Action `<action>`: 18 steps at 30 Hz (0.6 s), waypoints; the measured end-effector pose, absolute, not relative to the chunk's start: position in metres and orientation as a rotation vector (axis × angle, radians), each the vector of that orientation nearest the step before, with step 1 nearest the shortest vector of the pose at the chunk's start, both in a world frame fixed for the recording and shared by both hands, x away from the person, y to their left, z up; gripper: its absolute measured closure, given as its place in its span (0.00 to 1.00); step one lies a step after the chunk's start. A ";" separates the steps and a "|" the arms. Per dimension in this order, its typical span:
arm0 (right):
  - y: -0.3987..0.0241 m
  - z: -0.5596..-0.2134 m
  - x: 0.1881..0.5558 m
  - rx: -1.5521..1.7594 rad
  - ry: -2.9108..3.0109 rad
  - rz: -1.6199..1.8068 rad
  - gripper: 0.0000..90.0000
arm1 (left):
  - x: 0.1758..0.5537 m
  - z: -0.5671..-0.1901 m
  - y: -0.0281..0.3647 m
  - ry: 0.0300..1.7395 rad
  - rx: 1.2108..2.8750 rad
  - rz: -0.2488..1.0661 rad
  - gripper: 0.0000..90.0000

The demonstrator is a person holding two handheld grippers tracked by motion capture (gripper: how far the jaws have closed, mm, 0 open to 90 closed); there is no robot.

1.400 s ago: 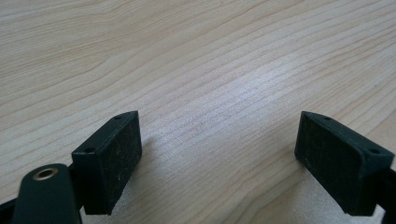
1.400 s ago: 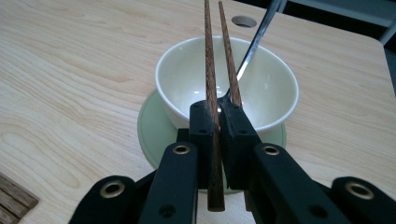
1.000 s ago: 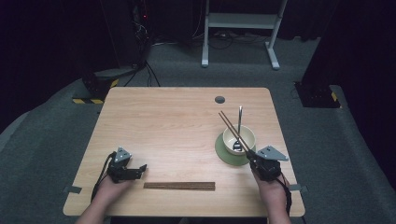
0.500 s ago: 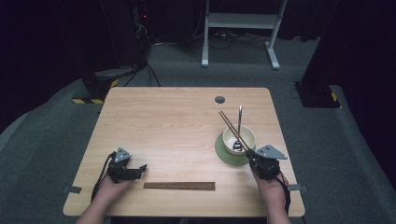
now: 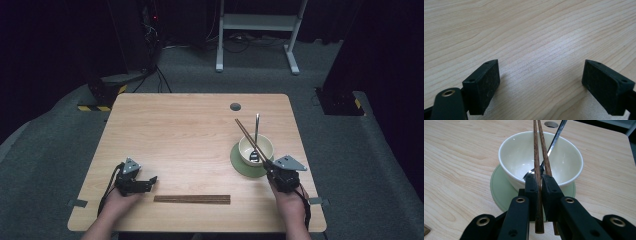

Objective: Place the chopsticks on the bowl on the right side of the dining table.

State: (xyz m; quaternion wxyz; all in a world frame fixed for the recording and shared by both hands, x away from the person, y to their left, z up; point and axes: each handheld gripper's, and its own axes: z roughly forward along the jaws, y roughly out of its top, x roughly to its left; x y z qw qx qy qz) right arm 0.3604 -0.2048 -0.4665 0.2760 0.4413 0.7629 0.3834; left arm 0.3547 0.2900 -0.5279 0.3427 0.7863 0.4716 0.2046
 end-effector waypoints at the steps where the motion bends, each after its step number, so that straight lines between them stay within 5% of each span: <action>1: -0.205 -0.467 0.360 1.185 2.050 1.030 0.92 | 0.355 -0.528 0.290 1.226 2.044 0.532 0.17; 18: -0.207 -0.464 0.358 1.185 2.030 1.053 0.89 | 0.354 -0.528 0.290 1.230 2.042 0.537 0.17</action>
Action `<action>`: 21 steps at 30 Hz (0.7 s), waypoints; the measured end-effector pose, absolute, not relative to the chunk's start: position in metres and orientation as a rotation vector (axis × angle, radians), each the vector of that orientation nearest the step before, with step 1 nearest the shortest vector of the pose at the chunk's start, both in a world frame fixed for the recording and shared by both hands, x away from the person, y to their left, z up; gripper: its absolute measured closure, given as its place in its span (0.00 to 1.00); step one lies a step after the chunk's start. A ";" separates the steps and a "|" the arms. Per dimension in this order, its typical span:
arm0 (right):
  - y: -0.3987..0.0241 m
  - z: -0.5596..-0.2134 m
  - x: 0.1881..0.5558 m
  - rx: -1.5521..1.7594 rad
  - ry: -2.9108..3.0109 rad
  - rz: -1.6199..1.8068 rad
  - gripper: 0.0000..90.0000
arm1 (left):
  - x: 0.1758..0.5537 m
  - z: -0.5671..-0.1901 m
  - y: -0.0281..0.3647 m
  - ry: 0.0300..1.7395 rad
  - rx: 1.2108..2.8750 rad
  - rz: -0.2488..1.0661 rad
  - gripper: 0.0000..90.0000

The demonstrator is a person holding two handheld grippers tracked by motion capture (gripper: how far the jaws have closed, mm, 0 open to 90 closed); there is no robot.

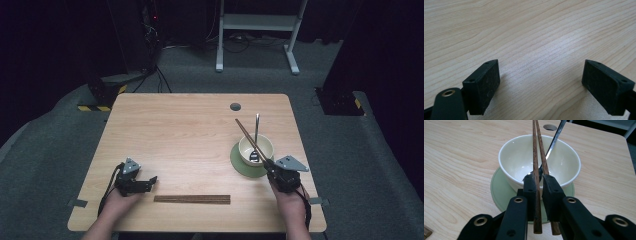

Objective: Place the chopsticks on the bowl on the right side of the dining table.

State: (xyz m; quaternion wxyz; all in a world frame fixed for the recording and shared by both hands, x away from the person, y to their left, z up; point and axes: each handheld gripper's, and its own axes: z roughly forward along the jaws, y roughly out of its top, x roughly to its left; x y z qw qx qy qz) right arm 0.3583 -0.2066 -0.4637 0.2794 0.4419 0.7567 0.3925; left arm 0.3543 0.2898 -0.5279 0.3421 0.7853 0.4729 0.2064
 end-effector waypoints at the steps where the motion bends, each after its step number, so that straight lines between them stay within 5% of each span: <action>1: -0.206 -0.463 0.358 1.188 2.026 1.056 0.88 | 0.354 -0.528 0.290 1.230 2.042 0.536 0.17; 9: -0.210 -0.461 0.351 1.219 1.991 1.078 0.66 | 0.354 -0.528 0.290 1.229 2.042 0.532 0.17; 21: -0.212 -0.472 0.345 1.247 1.996 1.049 0.65 | 0.355 -0.528 0.290 1.222 2.046 0.530 0.16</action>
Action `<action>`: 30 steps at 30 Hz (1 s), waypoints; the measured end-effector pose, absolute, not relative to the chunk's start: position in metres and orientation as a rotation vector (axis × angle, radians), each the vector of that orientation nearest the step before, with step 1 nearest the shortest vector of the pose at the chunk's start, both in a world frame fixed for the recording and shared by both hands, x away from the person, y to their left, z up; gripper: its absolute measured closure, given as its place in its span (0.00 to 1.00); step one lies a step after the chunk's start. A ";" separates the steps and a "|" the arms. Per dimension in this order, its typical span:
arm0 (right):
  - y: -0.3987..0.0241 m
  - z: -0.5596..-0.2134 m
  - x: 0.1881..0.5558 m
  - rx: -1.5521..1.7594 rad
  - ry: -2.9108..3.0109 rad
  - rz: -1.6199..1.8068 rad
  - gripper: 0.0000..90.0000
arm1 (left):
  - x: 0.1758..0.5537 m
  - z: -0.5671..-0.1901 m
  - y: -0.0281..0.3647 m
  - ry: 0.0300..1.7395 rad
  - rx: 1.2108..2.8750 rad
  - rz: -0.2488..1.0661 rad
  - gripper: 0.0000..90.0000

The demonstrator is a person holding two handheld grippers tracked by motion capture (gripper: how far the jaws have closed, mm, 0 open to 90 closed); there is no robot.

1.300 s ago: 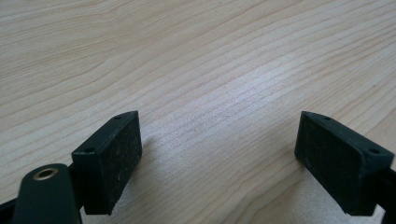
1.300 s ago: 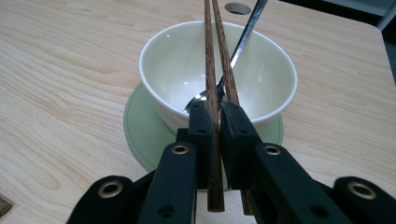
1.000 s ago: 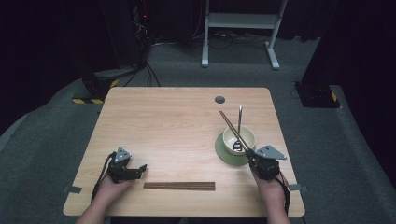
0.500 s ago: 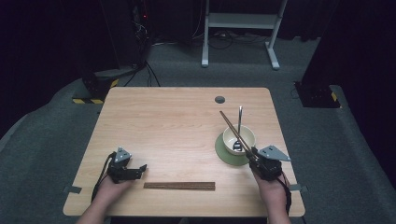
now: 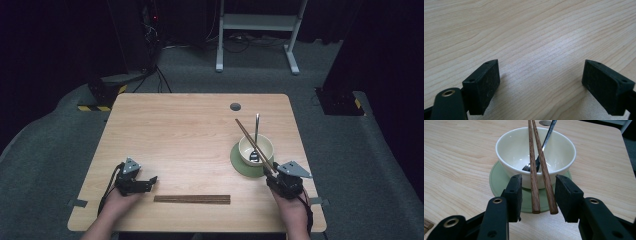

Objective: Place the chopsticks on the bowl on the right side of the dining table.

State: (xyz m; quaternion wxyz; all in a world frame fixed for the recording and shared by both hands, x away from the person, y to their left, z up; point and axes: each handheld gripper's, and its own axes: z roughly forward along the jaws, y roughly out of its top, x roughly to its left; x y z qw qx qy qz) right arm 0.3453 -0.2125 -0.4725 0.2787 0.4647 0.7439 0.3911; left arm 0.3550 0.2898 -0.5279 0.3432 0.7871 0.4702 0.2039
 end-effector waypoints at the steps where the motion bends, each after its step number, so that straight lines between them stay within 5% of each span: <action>1: -0.212 -0.473 0.346 1.242 1.997 1.048 0.66 | 0.355 -0.528 0.290 1.221 2.046 0.530 0.17; 16: -0.213 -0.476 0.349 1.238 1.998 1.034 0.83 | 0.355 -0.528 0.290 1.217 2.048 0.529 0.16; 30: -0.210 -0.475 0.348 1.218 2.020 1.052 0.84 | 0.355 -0.528 0.290 1.212 2.050 0.527 0.16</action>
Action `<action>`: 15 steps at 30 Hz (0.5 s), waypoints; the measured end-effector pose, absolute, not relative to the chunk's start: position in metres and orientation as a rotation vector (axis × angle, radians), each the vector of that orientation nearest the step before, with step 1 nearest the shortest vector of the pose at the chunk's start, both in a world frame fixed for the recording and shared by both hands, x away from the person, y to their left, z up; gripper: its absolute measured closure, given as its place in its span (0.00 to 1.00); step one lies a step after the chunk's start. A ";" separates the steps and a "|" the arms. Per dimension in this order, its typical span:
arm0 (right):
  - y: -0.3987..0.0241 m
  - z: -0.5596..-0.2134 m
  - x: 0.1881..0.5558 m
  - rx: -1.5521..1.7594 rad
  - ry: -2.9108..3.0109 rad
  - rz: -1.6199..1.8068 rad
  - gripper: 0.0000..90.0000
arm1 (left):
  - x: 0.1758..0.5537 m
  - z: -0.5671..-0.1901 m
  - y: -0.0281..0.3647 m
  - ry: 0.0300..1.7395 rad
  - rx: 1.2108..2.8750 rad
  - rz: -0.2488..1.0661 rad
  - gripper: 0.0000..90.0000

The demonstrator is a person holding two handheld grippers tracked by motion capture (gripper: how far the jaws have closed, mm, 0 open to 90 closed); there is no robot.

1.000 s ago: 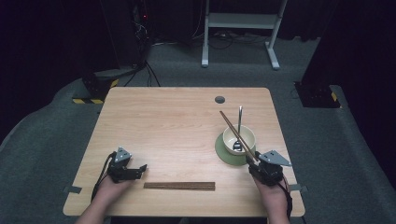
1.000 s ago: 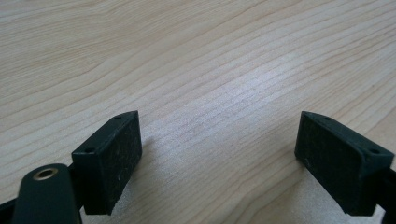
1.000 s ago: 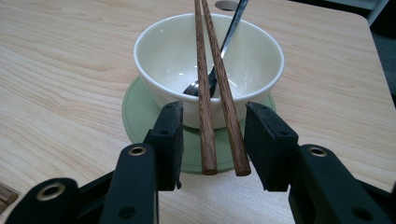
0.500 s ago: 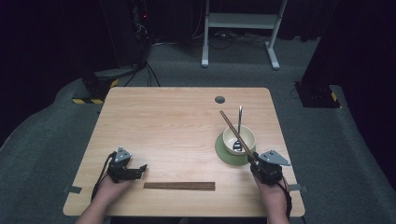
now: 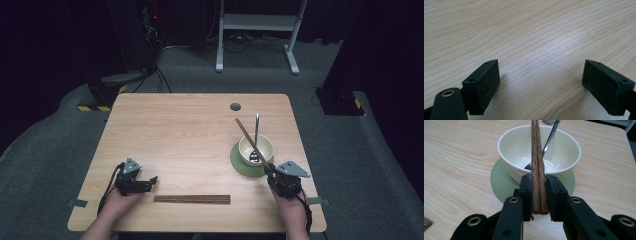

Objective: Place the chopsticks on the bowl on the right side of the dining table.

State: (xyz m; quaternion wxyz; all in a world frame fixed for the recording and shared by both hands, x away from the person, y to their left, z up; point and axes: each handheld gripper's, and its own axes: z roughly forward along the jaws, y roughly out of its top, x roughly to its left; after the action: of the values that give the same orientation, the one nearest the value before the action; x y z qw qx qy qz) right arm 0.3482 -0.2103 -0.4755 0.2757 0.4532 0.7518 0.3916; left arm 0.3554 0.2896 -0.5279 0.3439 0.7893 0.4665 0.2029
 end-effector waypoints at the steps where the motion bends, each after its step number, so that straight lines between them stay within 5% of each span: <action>1: -0.210 -0.475 0.348 1.209 2.024 1.055 0.84 | 0.355 -0.528 0.290 1.212 2.050 0.527 0.16; 15: -0.208 -0.475 0.346 1.185 2.050 1.079 0.84 | 0.355 -0.528 0.289 1.209 2.052 0.526 0.16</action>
State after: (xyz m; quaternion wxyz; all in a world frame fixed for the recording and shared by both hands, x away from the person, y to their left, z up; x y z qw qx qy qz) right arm 0.3462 -0.2075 -0.4747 0.2662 0.4390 0.7593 0.3997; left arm 0.3554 0.2895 -0.5280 0.3443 0.7898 0.4654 0.2026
